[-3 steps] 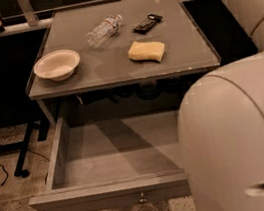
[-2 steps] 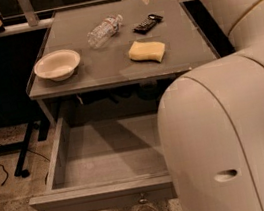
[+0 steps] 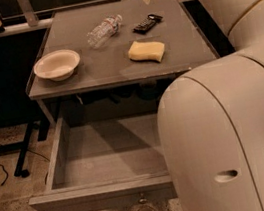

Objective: Place water bottle into top drawer

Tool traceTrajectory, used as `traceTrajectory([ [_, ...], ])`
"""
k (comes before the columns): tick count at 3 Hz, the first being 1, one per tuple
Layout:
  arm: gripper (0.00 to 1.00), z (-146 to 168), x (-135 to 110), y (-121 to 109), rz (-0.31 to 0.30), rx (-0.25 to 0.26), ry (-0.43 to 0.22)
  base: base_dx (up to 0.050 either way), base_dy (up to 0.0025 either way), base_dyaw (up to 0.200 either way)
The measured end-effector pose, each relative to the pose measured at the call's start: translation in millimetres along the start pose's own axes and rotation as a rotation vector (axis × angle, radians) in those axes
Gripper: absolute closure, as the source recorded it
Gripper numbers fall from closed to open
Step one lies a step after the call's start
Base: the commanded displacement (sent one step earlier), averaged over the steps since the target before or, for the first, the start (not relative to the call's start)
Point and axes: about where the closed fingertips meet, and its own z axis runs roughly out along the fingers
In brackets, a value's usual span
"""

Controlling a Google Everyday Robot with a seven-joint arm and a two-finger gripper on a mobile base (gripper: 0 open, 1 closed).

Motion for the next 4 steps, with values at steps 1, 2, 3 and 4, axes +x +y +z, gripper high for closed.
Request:
traceTrajectory([
  [1,0.0,10,0,-12,0.022,0.028,-0.003,0.0,0.0,0.0],
  [2,0.0,15,0,-19,0.033,0.04,0.0,0.0,0.0,0.0],
  [3,0.0,22,3,-24,0.038,0.05,0.008,0.0,0.0,0.0],
  [4,0.0,44,14,-31,0.017,0.074,0.049,0.0,0.0,0.0],
])
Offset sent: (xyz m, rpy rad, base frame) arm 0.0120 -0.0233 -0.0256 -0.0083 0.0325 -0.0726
